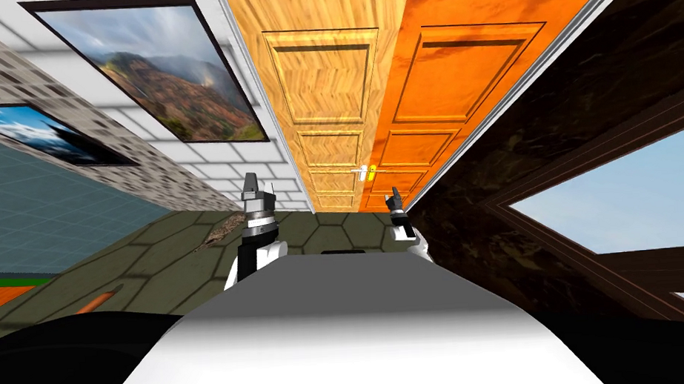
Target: Pull the door open
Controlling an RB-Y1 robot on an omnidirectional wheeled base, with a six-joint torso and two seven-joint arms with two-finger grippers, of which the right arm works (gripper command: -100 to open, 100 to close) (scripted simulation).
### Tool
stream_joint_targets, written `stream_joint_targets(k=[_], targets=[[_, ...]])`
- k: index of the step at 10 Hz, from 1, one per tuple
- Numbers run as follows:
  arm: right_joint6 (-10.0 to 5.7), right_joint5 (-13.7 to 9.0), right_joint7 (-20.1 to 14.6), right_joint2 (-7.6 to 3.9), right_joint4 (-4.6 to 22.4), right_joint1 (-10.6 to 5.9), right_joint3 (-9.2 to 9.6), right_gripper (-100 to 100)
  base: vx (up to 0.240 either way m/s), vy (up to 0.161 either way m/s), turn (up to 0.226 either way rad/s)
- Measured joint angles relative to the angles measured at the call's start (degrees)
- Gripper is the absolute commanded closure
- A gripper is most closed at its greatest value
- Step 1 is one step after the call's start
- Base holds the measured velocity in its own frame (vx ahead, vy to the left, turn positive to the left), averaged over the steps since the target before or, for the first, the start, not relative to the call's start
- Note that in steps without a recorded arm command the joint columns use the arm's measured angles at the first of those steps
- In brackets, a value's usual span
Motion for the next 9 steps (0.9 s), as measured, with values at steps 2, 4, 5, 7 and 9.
stream_joint_targets(k=[2,4,5,7,9], targets=[[0.45,-0.65,-0.38,-1.04,2.12,-0.81,0.16,-100,0.073,-0.022,0.046],[0.34,-1.06,-0.78,-1.86,4.89,-2.26,0.24,-100,0.066,-0.011,0.056],[0.22,-1.31,-0.96,-2.25,6.62,-3.05,0.35,-100,0.090,-0.016,0.065],[0.13,-1.94,-1.48,-3.40,9.48,-4.17,0.53,-100,0.094,-0.028,0.059],[0.11,-2.54,-1.95,-4.46,12.84,-5.77,0.73,-100,0.109,-0.024,0.061]])
